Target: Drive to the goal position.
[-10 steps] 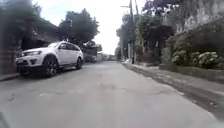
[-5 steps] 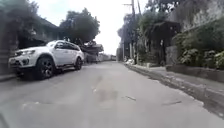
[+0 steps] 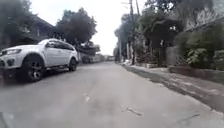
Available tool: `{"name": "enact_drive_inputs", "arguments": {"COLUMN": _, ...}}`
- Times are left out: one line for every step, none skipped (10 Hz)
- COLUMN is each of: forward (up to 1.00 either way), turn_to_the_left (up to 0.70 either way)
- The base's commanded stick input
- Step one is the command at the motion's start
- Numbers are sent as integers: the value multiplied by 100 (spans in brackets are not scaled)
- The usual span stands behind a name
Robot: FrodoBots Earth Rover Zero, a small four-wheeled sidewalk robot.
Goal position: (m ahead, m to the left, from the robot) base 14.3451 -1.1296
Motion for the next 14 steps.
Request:
{"name": "enact_drive_inputs", "arguments": {"forward": 85, "turn_to_the_left": 0}}
{"name": "enact_drive_inputs", "arguments": {"forward": 85, "turn_to_the_left": 0}}
{"name": "enact_drive_inputs", "arguments": {"forward": 85, "turn_to_the_left": 0}}
{"name": "enact_drive_inputs", "arguments": {"forward": 85, "turn_to_the_left": 0}}
{"name": "enact_drive_inputs", "arguments": {"forward": 85, "turn_to_the_left": 0}}
{"name": "enact_drive_inputs", "arguments": {"forward": 85, "turn_to_the_left": 0}}
{"name": "enact_drive_inputs", "arguments": {"forward": 85, "turn_to_the_left": 0}}
{"name": "enact_drive_inputs", "arguments": {"forward": 85, "turn_to_the_left": 0}}
{"name": "enact_drive_inputs", "arguments": {"forward": 85, "turn_to_the_left": -10}}
{"name": "enact_drive_inputs", "arguments": {"forward": 85, "turn_to_the_left": -27}}
{"name": "enact_drive_inputs", "arguments": {"forward": 85, "turn_to_the_left": -34}}
{"name": "enact_drive_inputs", "arguments": {"forward": 85, "turn_to_the_left": -34}}
{"name": "enact_drive_inputs", "arguments": {"forward": 85, "turn_to_the_left": -34}}
{"name": "enact_drive_inputs", "arguments": {"forward": 85, "turn_to_the_left": -11}}
